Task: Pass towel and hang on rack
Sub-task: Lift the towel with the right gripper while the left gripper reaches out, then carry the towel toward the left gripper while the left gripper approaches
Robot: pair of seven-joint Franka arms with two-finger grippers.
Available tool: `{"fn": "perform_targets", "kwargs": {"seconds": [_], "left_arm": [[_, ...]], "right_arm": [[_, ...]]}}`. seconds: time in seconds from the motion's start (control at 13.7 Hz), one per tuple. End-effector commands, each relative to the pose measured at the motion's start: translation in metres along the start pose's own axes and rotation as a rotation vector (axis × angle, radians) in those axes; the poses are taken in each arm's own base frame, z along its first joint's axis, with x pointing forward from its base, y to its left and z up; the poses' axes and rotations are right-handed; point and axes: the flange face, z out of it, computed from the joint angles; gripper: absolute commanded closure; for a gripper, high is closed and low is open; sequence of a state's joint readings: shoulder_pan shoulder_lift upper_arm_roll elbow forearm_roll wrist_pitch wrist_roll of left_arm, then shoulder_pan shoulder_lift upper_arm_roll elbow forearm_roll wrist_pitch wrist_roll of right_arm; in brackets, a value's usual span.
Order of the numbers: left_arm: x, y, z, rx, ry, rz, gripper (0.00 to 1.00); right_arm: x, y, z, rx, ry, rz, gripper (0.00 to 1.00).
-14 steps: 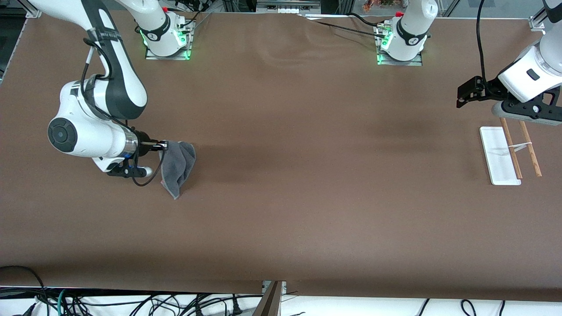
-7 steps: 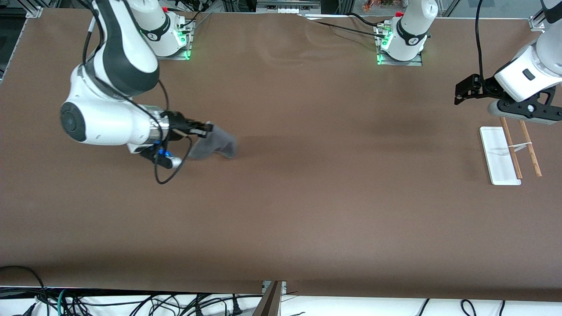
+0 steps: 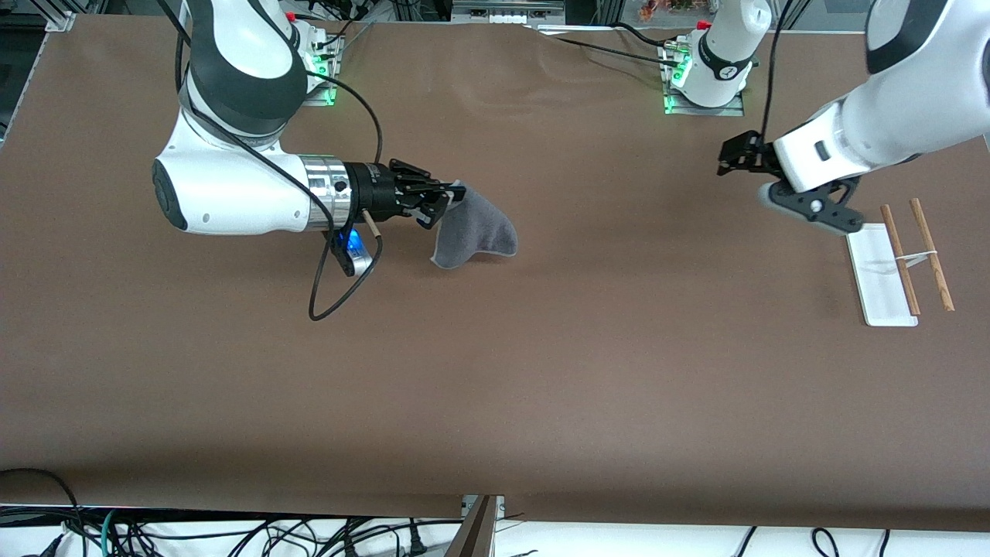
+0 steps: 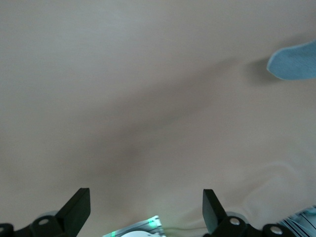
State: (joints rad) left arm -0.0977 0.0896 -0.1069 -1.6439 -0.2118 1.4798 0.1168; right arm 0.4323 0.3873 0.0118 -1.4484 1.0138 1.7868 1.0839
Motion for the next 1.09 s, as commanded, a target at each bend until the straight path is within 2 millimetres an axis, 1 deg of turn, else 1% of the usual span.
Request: {"fn": "perform_targets", "kwargs": {"seconds": [0.0,0.07,0.22,0.36,0.44,0.51,0.58,0.66,0.73,0.87,1.02], "left_arm": [[0.023,0.014,0.018,-0.091,0.002,0.128,0.0],[0.03,0.022,0.025,-0.119,0.02,0.222,0.0],[0.046,0.024,0.039,-0.196,0.061,0.362,0.0],[0.059,0.021,0.055,-0.224,0.1,0.524,0.0],[0.065,0.02,0.063,-0.238,0.113,0.6,0.0],[0.071,0.02,0.07,-0.266,0.131,0.671,0.0],[0.075,0.019,0.078,-0.29,0.147,0.73,0.0],[0.081,0.015,0.087,-0.289,0.17,0.799,0.0],[0.084,0.011,0.098,-0.285,0.186,0.863,0.0],[0.091,0.007,0.127,-0.336,0.253,0.963,0.0],[0.103,-0.002,0.157,-0.367,0.339,1.071,0.0]], "right_arm": [[-0.023,-0.015,0.022,0.068,-0.031,0.093,1.0],[-0.033,-0.019,0.034,0.099,-0.043,0.125,1.0],[-0.045,-0.026,0.057,0.17,-0.062,0.22,1.0],[-0.058,-0.028,0.076,0.216,-0.058,0.251,1.0],[-0.064,-0.028,0.091,0.224,-0.05,0.248,1.0],[-0.07,-0.029,0.098,0.248,-0.042,0.244,1.0],[-0.071,-0.029,0.104,0.261,-0.036,0.245,1.0],[-0.077,-0.028,0.113,0.263,-0.036,0.262,1.0],[-0.079,-0.028,0.117,0.277,-0.028,0.288,1.0],[-0.085,-0.027,0.124,0.292,-0.027,0.3,1.0],[-0.086,-0.028,0.126,0.307,-0.023,0.3,1.0]]}}
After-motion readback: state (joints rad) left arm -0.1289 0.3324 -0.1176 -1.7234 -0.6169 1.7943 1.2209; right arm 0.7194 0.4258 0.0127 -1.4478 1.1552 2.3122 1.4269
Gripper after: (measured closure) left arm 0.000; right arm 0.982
